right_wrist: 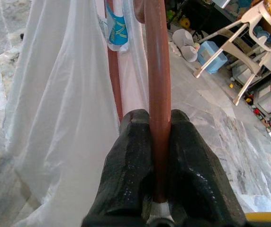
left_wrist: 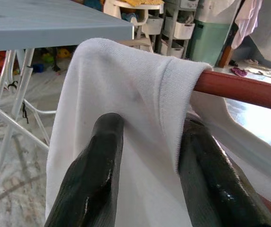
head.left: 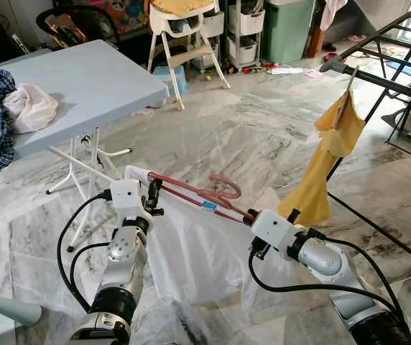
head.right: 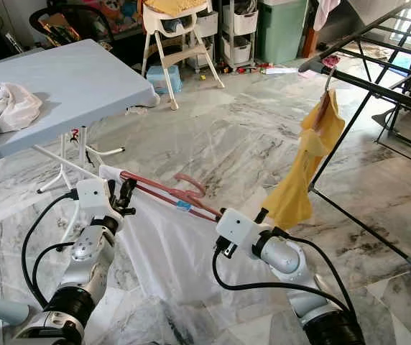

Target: Hang hanger

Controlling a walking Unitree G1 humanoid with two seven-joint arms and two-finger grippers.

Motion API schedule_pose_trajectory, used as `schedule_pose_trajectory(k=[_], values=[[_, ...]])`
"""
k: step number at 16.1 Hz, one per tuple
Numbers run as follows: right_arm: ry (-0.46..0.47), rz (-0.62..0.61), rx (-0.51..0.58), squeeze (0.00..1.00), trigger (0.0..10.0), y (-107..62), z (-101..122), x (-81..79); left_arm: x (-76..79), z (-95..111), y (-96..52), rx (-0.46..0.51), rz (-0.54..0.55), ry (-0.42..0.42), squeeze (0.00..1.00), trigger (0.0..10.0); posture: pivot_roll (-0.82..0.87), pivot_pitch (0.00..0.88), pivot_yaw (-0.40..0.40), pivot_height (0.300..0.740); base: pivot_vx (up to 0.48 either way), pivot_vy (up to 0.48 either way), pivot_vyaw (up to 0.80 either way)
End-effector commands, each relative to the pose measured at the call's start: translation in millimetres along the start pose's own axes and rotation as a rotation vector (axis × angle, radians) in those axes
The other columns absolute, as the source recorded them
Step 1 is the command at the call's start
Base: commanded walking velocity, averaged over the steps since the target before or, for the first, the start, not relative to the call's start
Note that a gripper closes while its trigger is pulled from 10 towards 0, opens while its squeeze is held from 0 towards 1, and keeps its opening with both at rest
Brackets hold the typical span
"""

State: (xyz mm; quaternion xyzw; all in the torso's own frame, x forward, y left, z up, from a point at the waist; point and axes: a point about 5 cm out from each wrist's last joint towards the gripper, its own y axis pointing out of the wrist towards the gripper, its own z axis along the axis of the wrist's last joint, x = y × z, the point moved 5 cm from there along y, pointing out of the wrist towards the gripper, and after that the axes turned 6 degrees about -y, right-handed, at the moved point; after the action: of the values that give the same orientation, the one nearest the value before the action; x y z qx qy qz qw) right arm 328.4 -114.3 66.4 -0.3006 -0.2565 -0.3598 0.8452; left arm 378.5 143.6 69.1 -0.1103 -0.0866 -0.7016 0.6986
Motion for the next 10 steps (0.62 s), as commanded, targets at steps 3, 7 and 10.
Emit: schedule_pose_trajectory(k=[3,7,10], values=[[-0.009,-0.028,0.062,0.0,0.0,0.0,16.2,7.5,-8.6,4.6,2.5,0.011,0.019,0.019,0.0,0.0,-0.15,0.003,0.105,0.74,0.0,0.0,0.0],[-0.01,-0.026,0.061,0.0,0.0,0.4,15.5,6.0,-10.2,5.6,3.7,0.01,0.023,0.024,0.0,0.0,-0.15,0.001,0.107,0.74,0.0,0.0,0.0],[-0.012,-0.023,0.057,0.0,0.0,1.0,14.2,4.8,-10.7,6.1,4.7,0.01,0.025,0.027,0.0,0.0,-0.15,0.0,0.106,0.74,0.0,0.0,0.0]])
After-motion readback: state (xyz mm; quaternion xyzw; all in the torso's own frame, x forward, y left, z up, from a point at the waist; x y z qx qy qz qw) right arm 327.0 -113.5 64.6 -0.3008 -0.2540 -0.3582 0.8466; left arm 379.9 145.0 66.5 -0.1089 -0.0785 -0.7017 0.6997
